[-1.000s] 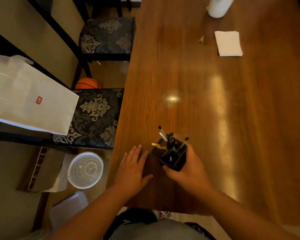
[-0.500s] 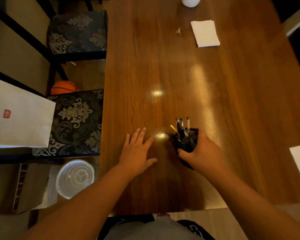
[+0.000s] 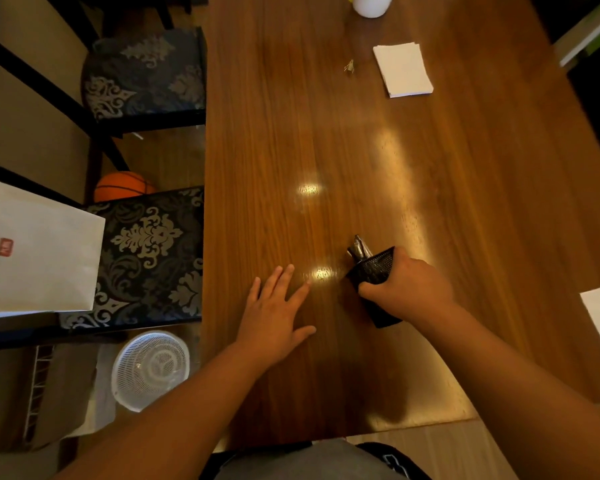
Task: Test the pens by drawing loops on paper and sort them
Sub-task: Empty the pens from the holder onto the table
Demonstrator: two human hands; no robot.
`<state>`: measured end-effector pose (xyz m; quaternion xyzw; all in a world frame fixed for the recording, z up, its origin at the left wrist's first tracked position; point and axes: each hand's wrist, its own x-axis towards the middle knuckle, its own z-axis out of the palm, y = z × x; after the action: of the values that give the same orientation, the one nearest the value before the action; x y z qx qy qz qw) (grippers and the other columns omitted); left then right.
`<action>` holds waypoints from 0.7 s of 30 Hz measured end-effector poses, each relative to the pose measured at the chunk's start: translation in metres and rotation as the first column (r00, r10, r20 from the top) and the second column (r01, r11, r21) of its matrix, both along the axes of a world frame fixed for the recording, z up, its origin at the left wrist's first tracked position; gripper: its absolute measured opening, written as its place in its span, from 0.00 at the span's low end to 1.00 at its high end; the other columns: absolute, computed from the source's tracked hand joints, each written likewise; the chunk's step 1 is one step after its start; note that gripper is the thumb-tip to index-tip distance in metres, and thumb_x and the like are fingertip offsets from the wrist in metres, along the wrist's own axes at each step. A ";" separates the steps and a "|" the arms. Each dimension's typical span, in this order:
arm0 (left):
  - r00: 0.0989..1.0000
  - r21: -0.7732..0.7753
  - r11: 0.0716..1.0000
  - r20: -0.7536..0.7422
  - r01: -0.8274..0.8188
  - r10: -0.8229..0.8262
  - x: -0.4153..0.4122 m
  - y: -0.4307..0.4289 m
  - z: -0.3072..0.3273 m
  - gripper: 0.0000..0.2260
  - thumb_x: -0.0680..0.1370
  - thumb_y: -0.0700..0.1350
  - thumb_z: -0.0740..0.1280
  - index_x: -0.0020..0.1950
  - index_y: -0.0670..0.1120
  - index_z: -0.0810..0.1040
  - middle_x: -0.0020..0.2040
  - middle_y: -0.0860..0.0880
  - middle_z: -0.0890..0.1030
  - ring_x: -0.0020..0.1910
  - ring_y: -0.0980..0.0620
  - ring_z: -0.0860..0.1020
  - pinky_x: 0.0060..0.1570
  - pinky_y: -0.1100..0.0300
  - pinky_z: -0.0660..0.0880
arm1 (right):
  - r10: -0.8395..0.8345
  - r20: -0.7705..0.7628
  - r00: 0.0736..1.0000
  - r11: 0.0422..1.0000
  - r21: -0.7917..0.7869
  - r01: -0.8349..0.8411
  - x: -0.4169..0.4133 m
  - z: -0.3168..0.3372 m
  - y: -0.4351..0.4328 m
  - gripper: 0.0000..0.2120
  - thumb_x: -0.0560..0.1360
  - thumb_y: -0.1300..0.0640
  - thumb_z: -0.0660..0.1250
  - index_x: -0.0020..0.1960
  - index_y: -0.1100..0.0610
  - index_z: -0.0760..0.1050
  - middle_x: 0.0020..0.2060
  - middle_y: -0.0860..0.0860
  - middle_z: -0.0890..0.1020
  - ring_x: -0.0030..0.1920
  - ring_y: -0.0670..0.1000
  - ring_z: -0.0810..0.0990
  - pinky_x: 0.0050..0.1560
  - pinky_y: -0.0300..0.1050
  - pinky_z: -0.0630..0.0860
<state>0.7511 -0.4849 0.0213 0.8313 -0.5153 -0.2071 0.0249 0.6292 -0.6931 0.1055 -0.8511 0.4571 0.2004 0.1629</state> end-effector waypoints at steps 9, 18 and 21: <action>1.000 -0.049 0.999 -0.012 0.004 -0.005 0.000 0.006 -0.008 0.34 0.76 0.69 0.53 0.78 0.59 0.46 0.80 0.48 0.42 0.77 0.48 0.40 0.74 0.45 0.40 | 0.048 -0.149 0.988 0.999 0.014 -0.046 0.014 0.010 -0.009 0.38 0.64 0.28 0.64 0.63 0.54 0.67 0.38 0.48 0.76 0.36 0.48 0.78 0.30 0.43 0.75; 1.000 -0.074 0.997 -0.015 0.009 -0.010 0.000 0.013 -0.008 0.32 0.78 0.66 0.53 0.78 0.58 0.48 0.80 0.48 0.43 0.77 0.49 0.40 0.75 0.46 0.40 | 0.039 -0.217 0.975 0.998 0.060 -0.026 0.015 0.020 -0.014 0.37 0.64 0.29 0.66 0.62 0.53 0.70 0.39 0.48 0.78 0.36 0.48 0.78 0.31 0.42 0.74; 1.000 -0.079 0.997 -0.014 0.000 -0.001 -0.002 0.016 -0.008 0.31 0.78 0.66 0.52 0.78 0.57 0.49 0.80 0.48 0.44 0.78 0.49 0.40 0.75 0.47 0.40 | 0.036 -0.229 0.973 0.996 0.082 -0.018 0.010 0.022 -0.013 0.36 0.65 0.29 0.66 0.62 0.53 0.70 0.38 0.48 0.78 0.36 0.48 0.79 0.30 0.42 0.74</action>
<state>0.7491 -0.4685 0.0137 0.8279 -0.5232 -0.1926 0.0612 0.6389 -0.7065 0.1270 -0.8211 0.4529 0.3179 0.1398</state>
